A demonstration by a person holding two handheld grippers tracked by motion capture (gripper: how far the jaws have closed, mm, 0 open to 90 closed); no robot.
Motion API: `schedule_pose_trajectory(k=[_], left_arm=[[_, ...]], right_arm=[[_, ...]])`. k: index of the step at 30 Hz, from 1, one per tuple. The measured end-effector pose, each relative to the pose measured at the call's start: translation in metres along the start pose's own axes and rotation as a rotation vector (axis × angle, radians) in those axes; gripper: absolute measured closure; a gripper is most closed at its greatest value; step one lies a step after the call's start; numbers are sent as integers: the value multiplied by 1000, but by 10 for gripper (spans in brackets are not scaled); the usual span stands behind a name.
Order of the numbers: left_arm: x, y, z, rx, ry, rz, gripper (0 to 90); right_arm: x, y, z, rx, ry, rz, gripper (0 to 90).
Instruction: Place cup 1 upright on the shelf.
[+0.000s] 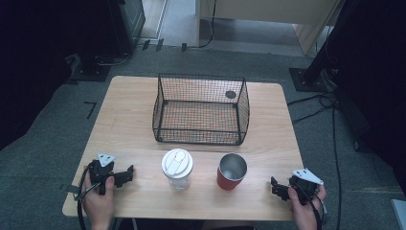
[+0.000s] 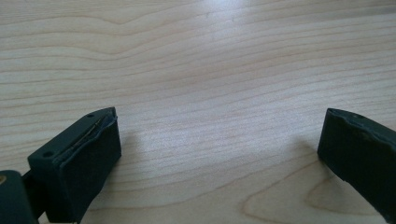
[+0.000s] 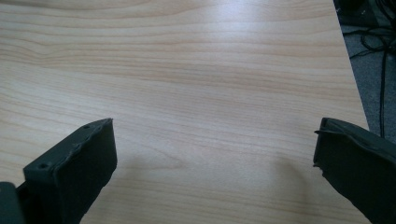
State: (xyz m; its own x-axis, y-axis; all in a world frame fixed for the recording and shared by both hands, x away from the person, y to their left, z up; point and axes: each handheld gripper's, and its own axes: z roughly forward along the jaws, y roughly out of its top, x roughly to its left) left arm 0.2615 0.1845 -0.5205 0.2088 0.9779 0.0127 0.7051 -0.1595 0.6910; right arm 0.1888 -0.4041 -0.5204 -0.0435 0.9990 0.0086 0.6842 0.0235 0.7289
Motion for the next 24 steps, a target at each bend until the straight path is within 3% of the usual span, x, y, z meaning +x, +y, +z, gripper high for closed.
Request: schedule_pose_trajectory(k=[8,20,24], left_arm=[[0,0,0,0,0,0,0],[0,0,0,0,0,0,0],[0,0,0,0,0,0,0]], right_arm=[[14,0,-9,-24,37,-21,0],[46,0,-19,-45,112,-80,0],[55,-1,-20,-44,161,-84,0]])
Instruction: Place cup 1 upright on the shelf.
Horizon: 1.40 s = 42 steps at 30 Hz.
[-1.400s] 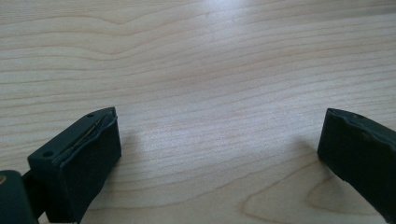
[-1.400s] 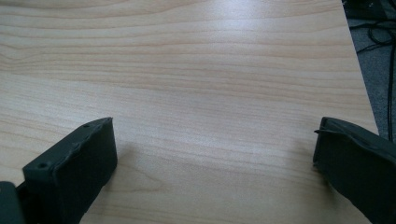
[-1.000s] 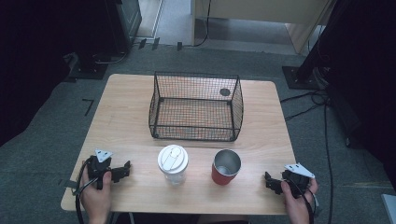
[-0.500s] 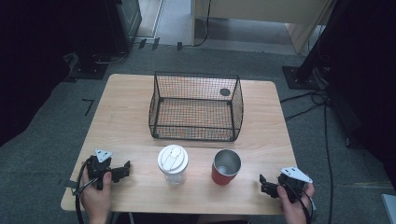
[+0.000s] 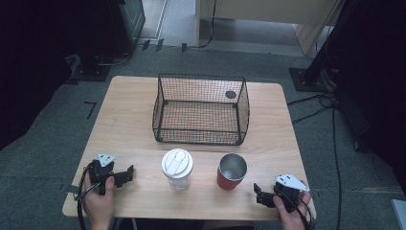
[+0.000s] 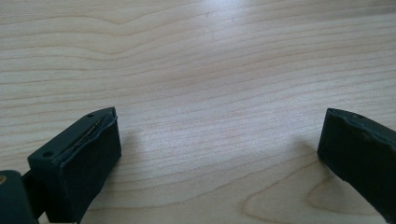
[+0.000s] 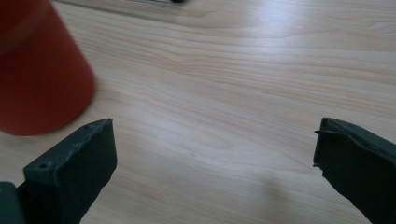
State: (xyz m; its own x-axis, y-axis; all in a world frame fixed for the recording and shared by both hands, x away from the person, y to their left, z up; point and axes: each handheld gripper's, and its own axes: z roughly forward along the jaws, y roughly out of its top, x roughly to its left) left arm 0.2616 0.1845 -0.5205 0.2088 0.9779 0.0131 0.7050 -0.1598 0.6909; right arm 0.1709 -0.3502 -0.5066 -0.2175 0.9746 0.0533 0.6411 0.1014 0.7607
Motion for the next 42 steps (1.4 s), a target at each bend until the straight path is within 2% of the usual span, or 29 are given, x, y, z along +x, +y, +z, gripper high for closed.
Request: schedule_pose_trajectory(k=[8,12,15,16,20,21,25,33,42], left_arm=[[0,0,0,0,0,0,0],[0,0,0,0,0,0,0],[0,0,0,0,0,0,0],[0,0,0,0,0,0,0],[0,0,0,0,0,0,0],[0,0,0,0,0,0,0],[0,0,0,0,0,1,0],[0,0,0,0,0,1,0],[0,0,0,0,0,0,0]], right_arm=[[19,2,-1,-16,46,-47,0],[28,4,-1,-24,81,-38,0],[32,5,-1,-28,95,-49,0],[37,7,-2,-34,107,-65,0],[42,8,-2,-40,131,-62,0],[48,10,-2,-43,143,-68,0],[56,12,-1,-52,171,-77,0],[70,20,3,-66,192,-78,0],[84,38,2,-120,227,-51,0]])
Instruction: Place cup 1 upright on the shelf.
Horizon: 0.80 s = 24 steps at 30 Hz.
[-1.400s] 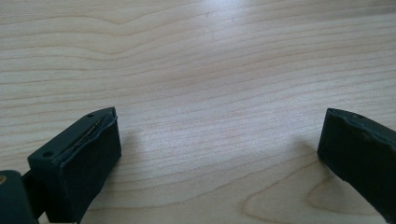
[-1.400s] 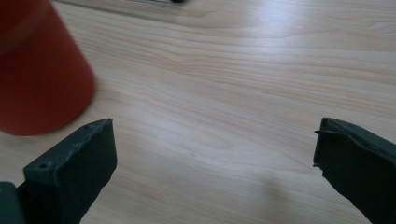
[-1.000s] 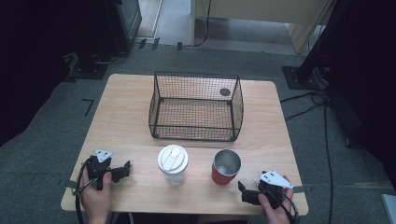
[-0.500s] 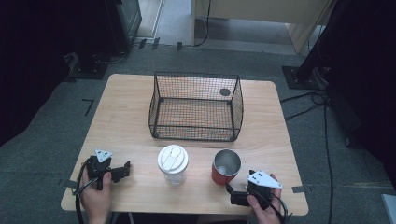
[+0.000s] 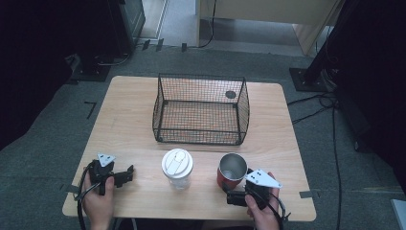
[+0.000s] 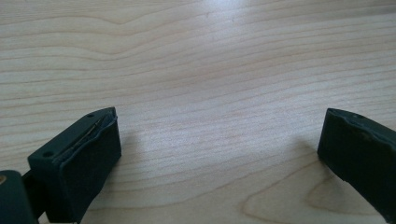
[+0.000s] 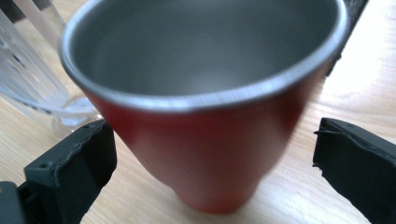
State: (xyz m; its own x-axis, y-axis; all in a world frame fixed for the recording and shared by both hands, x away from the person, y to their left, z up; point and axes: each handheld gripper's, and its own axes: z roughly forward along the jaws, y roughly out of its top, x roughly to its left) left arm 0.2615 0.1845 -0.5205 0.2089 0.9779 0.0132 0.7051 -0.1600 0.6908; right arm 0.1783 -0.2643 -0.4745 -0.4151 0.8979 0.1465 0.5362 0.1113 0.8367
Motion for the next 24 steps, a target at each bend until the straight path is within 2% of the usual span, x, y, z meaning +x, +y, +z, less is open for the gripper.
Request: schedule_pose_trajectory(k=[9,14,16,18,21,24], left_arm=[[0,0,0,0,0,0,0],[0,0,0,0,0,-1,0],[0,0,0,0,0,0,0],[0,0,0,0,0,-1,0],[0,0,0,0,0,-1,0],[0,0,0,0,0,0,0]], right_arm=[[3,12,5,-28,1,36,0],[9,16,11,-32,-35,35,0],[13,19,13,-50,-45,36,0],[15,21,16,-40,-64,27,1],[20,21,17,-52,-129,2,62],[21,21,17,-48,-137,-5,67]])
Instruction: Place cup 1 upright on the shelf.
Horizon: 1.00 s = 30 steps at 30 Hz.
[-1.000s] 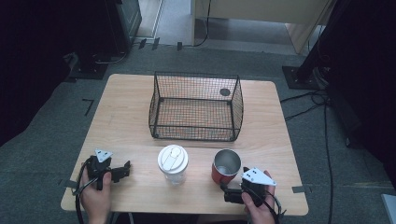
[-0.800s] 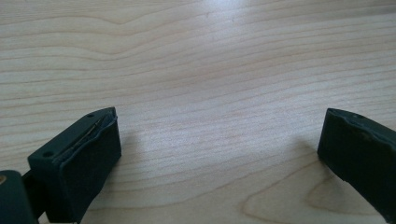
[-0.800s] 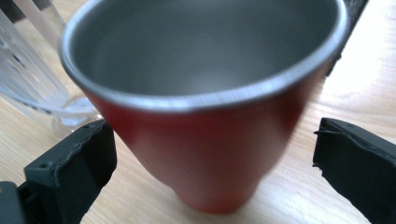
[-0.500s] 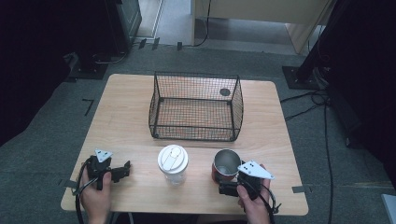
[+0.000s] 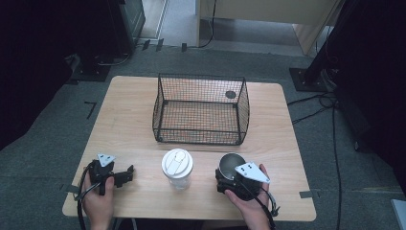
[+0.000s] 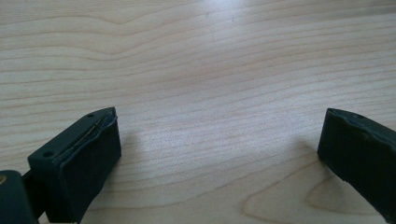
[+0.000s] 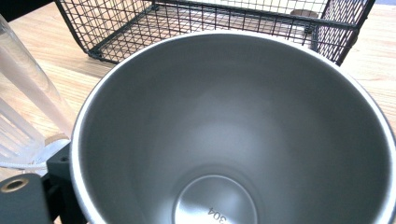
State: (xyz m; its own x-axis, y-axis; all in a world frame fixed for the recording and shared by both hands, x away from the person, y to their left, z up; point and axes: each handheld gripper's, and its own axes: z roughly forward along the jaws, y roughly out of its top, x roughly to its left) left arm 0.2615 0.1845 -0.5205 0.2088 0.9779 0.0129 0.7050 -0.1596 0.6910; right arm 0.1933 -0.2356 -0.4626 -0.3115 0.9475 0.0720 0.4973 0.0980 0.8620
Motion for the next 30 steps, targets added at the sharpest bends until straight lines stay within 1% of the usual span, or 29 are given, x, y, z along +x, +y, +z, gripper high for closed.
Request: schedule_pose_trajectory(k=[5,7,9,10,13,17,21,23,25,28,29,30], left_arm=[[0,0,0,0,0,0,0],[0,0,0,0,0,0,0],[0,0,0,0,0,2,0],[0,0,0,-2,0,0,0],[0,0,0,-2,0,0,0],[0,0,0,-1,0,0,0],[0,0,0,-2,0,0,0],[0,0,0,-2,0,-1,0],[0,0,0,-3,0,-1,0],[0,0,0,-2,0,-1,0],[0,0,0,-3,0,-1,0],[0,0,0,-3,0,-1,0]], right_arm=[[0,1,-1,5,-12,-1,72],[-1,3,-1,8,-17,12,74],[-2,3,-2,9,-13,16,75],[-1,4,-3,5,-8,16,75],[0,5,-3,-7,-17,14,75],[0,8,-4,-14,-15,14,75],[1,16,-6,-26,-14,7,75],[2,24,-8,-41,-5,4,76],[3,29,-9,-55,-6,0,75],[3,33,-9,-62,-6,-2,75],[4,39,-9,-70,-4,-7,76],[4,41,-9,-70,-1,-4,76]])
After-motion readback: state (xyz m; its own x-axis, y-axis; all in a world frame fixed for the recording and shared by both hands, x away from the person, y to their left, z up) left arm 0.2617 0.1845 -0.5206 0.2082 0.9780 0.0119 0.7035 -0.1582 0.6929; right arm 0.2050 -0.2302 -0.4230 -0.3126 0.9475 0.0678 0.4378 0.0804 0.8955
